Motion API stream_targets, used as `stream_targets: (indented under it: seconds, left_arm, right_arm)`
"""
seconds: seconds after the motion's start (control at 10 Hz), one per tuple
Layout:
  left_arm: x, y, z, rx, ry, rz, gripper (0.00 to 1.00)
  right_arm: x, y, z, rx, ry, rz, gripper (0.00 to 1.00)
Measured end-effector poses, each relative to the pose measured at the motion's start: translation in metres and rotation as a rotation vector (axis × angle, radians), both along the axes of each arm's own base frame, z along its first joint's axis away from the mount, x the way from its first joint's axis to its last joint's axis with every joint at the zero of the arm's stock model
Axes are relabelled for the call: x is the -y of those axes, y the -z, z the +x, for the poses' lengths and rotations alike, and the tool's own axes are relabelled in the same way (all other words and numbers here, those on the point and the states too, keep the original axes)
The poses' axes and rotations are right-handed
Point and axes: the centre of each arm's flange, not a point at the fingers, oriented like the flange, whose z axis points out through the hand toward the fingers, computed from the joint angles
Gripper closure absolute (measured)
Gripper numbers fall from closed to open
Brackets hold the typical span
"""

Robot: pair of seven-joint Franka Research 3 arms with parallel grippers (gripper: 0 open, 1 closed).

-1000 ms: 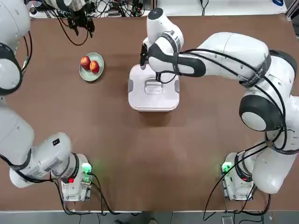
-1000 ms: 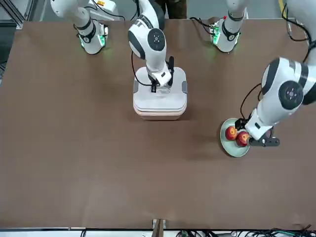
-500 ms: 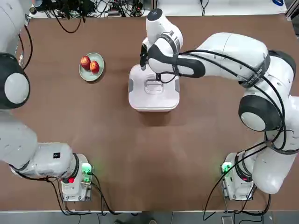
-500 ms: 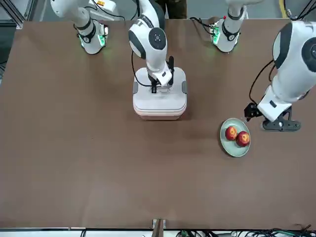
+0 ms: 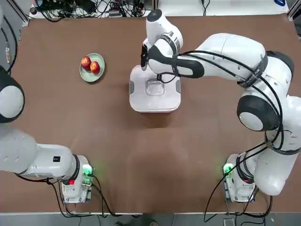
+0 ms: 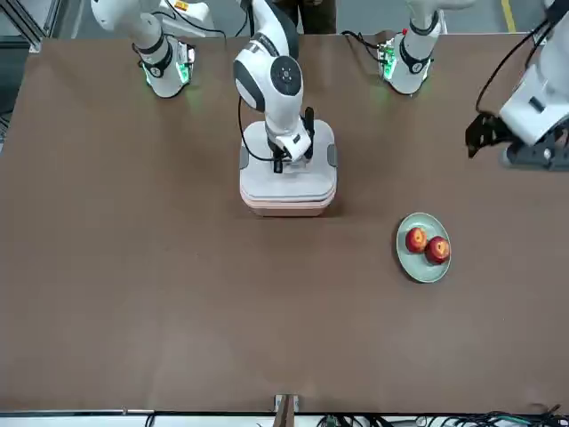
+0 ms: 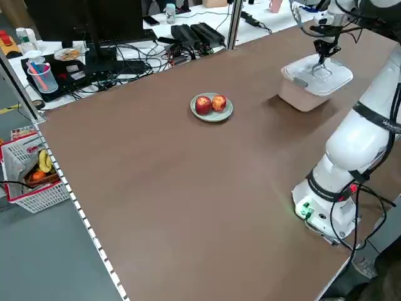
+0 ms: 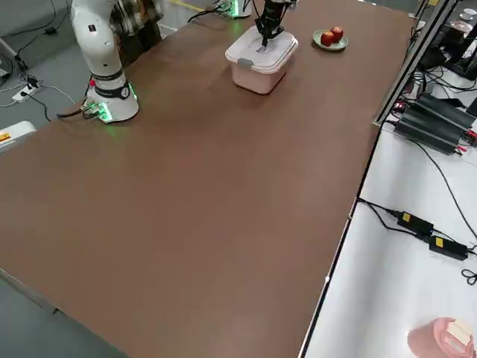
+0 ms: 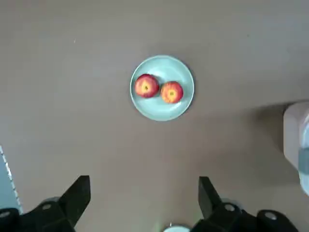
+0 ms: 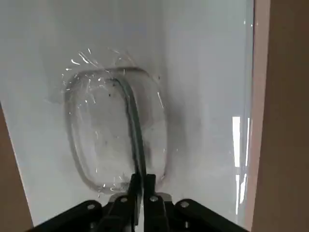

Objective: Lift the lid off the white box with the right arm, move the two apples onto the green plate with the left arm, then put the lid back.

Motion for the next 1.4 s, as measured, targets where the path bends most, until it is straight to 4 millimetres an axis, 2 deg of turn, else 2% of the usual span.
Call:
stream_targets:
  seconds: [0.1, 0.3, 0.7, 1.0, 1.1, 1.3, 1.4]
  left_arm:
    - [-0.007, -0.011, -0.009, -0.027, -0.003, 0.003, 0.01]
    - [-0.011, -0.019, -0.015, -0.052, 0.018, 0.003, 0.01]
    - [-0.011, -0.035, -0.025, -0.047, 0.096, -0.076, 0.01]
    - [-0.023, -0.044, -0.021, 0.014, 0.082, -0.111, 0.01]
    - [-0.026, -0.044, -0.018, 0.027, 0.080, -0.112, 0.01]
    - [-0.040, -0.032, -0.006, 0.034, 0.053, -0.113, 0.01]
    - [-0.051, -0.018, 0.004, 0.020, 0.032, -0.113, 0.01]
  right_arm:
    - [0.001, -0.002, 0.004, 0.004, 0.006, 0.004, 0.94]
    - [0.006, -0.006, 0.015, 0.009, 0.027, 0.011, 0.94]
    - [0.007, -0.004, 0.017, 0.003, 0.044, 0.014, 0.94]
    - [0.008, -0.003, 0.018, 0.002, 0.054, 0.010, 0.90]
    - [0.008, -0.003, 0.018, 0.003, 0.066, 0.008, 0.86]
    - [0.009, -0.002, 0.019, 0.005, 0.078, 0.006, 0.58]
    - [0.010, -0.002, 0.019, 0.005, 0.081, 0.005, 0.44]
